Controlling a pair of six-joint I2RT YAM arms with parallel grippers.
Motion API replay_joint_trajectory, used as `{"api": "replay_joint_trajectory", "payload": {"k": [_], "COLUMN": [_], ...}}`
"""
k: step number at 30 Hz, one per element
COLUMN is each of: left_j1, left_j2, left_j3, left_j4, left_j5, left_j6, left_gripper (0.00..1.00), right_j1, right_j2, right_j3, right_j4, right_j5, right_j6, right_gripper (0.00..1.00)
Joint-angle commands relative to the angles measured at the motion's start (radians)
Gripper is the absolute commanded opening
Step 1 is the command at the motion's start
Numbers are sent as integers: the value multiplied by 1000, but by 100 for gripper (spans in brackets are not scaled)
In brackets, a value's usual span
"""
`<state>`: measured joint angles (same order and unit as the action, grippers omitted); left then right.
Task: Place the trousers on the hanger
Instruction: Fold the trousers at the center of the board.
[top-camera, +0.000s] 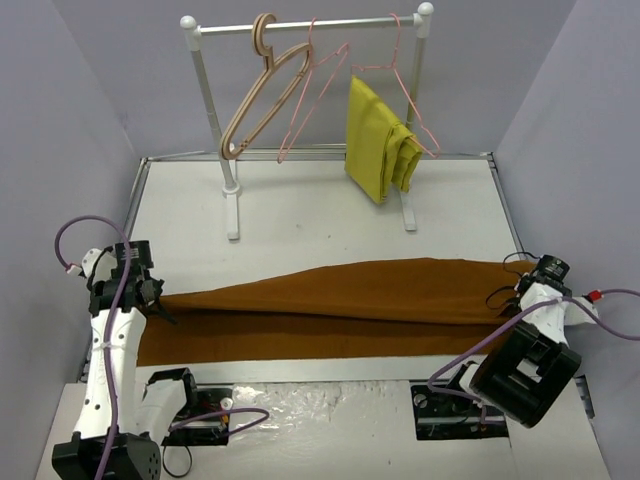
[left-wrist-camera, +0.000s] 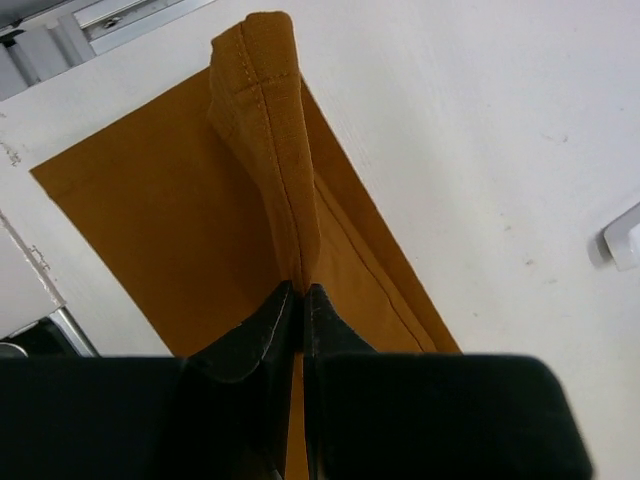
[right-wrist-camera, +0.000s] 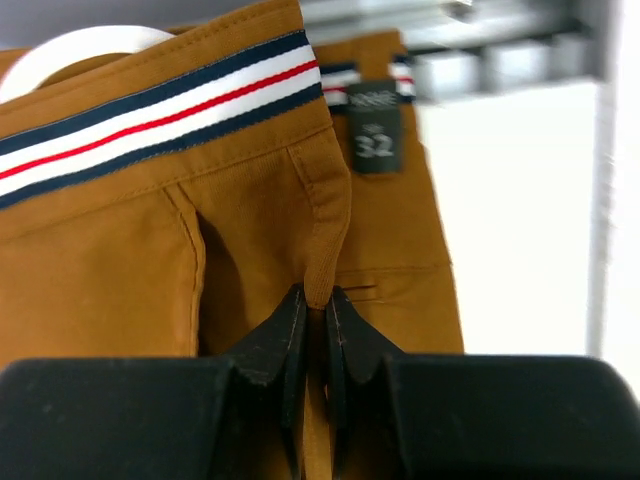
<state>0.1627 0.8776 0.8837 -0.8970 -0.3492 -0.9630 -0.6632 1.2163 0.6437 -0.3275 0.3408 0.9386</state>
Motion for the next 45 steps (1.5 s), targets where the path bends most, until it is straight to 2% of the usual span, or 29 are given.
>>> {"api": "replay_joint_trajectory", "payload": {"k": [1, 2, 3, 4, 5, 6, 7, 8, 9, 10, 11, 12, 13, 17, 19, 21, 22, 25, 30, 33, 38, 41, 45], "left_j1": [9, 9, 9, 9, 9, 9, 9, 9, 9, 9, 11, 9, 9, -5, -15, -20, -20, -31, -152, -224, -224, -221, -213], "left_j2": [-25, -26, -28, -34, -40, -48, -51, -51, -48, -49, -48, -45, -42, -26, -23, -19, -12, 15, 110, 208, 377, 524, 662], "left_j3": [-11, -18, -23, -29, -32, -34, -37, -32, -28, -16, -6, 4, 27, 73, 83, 75, 72, 29, -81, -109, -146, -97, -6], "left_j4": [-54, -63, -69, -91, -95, -97, -100, -108, -109, -105, -102, -86, -80, -49, -17, 21, 23, 41, 133, 197, 334, 397, 492], "left_j5": [-174, -184, -195, -206, -217, -218, -218, -218, -215, -209, -191, -179, -166, -77, 27, 112, 200, 326, 349, 335, 329, 280, 273], "left_j6": [-72, -77, -86, -91, -92, -85, -83, -80, -74, -68, -45, -27, -10, 85, 153, 193, 188, 152, 38, -28, -98, -98, -92], "left_gripper": [3, 4, 4, 7, 15, 21, 31, 57, 71, 79, 91, 96, 98, 95, 94, 95, 94, 95, 95, 95, 95, 95, 95], "right_j1": [-53, -67, -75, -79, -82, -81, -78, -63, -43, -14, 22, 98, 137, 310, 391, 425, 439, 441, 439, 438, 421, 402, 369], "right_j2": [40, 49, 57, 74, 81, 83, 72, 62, 49, 43, 40, 23, 11, -43, -47, -40, -28, 9, 124, 227, 389, 501, 548], "right_j3": [40, 43, 50, 56, 65, 92, 106, 123, 163, 187, 209, 236, 247, 269, 263, 234, 220, 137, 42, 53, 123, 204, 261], "right_j4": [-154, -171, -195, -202, -209, -220, -220, -220, -222, -225, -234, -242, -242, -237, -232, -216, -203, -130, 30, 117, 223, 242, 304], "right_j5": [152, 147, 124, 112, 107, 104, 102, 107, 121, 169, 197, 219, 254, 308, 311, 285, 264, 170, 38, -32, -106, -144, -177], "right_j6": [86, 94, 100, 97, 92, 72, 57, 39, 5, -16, -33, -56, -67, -84, -96, -103, -107, -101, -89, -99, -98, -98, -75], "right_gripper": [4, 9, 21, 28, 48, 57, 65, 75, 82, 89, 91, 93, 93, 93, 92, 92, 91, 91, 90, 90, 93, 94, 95]}}
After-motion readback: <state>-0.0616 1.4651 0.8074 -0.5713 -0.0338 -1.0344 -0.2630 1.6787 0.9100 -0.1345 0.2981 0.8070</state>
